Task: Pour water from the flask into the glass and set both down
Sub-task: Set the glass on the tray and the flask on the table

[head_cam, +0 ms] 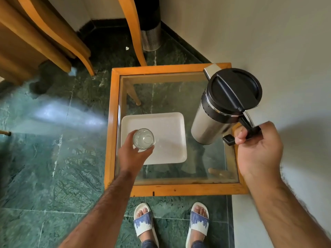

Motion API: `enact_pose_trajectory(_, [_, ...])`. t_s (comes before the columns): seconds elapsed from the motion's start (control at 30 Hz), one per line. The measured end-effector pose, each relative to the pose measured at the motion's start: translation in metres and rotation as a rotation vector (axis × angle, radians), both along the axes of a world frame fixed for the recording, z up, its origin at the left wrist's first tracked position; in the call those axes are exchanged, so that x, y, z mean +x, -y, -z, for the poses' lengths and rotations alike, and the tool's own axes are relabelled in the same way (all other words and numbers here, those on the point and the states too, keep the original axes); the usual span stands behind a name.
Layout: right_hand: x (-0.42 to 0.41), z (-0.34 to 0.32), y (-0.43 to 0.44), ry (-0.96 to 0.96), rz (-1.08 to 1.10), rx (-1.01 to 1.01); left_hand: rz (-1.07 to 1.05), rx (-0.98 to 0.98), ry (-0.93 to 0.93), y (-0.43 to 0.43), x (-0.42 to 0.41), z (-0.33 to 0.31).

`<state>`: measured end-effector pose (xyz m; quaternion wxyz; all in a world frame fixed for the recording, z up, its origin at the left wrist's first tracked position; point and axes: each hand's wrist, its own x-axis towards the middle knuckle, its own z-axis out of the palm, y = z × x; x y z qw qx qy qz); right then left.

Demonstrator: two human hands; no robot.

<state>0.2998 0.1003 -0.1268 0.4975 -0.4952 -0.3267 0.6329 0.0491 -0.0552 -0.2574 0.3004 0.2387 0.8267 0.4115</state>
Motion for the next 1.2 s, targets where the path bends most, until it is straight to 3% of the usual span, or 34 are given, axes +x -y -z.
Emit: enact_pose_trajectory(1.2, [0.022, 0.067, 0.024, 0.032, 0.013, 0.047, -0.018, -0.064, -0.018, -0.011, 0.014, 0.039])
